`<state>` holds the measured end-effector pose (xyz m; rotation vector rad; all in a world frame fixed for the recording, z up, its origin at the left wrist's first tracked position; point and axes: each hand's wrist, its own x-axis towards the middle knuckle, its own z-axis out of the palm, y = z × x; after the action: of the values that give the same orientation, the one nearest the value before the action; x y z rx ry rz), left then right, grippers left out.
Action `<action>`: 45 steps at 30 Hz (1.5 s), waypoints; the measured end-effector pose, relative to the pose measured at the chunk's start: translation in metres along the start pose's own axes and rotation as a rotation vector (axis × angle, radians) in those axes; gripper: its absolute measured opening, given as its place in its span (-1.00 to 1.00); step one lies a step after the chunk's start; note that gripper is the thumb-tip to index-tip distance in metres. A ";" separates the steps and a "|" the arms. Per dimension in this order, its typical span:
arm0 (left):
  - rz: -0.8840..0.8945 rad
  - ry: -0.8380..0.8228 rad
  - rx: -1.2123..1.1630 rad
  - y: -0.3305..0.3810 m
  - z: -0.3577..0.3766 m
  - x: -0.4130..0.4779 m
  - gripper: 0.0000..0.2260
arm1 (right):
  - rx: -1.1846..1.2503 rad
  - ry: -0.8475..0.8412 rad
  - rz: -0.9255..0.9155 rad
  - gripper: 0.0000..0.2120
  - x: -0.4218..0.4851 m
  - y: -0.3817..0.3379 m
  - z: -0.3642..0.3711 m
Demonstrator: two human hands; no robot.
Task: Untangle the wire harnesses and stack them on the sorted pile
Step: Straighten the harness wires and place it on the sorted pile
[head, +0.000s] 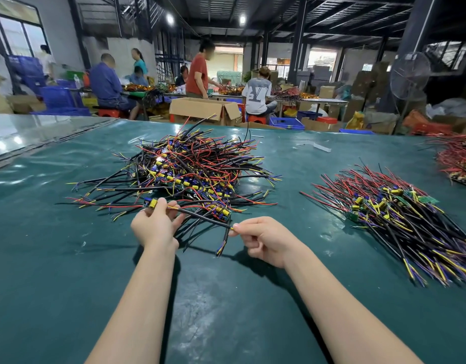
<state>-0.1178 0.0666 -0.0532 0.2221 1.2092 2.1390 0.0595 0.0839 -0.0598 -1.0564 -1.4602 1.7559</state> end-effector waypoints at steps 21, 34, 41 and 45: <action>-0.072 -0.032 -0.028 0.001 0.005 -0.003 -0.81 | 0.037 -0.281 0.084 -0.75 -0.012 -0.007 0.013; -0.019 -0.013 0.076 0.000 0.000 0.004 -0.81 | 0.051 -0.171 -0.273 -0.80 -0.009 -0.006 0.007; -0.051 -0.102 0.088 -0.001 0.002 -0.001 -0.80 | -0.095 -0.315 -0.235 -0.78 -0.013 -0.008 0.000; -0.034 -0.110 0.090 0.000 -0.003 0.001 -0.80 | -0.204 -0.256 -0.148 -0.78 -0.016 -0.006 -0.010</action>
<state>-0.1201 0.0652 -0.0550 0.3514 1.2376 2.0179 0.0758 0.0768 -0.0516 -0.8186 -1.8579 1.7118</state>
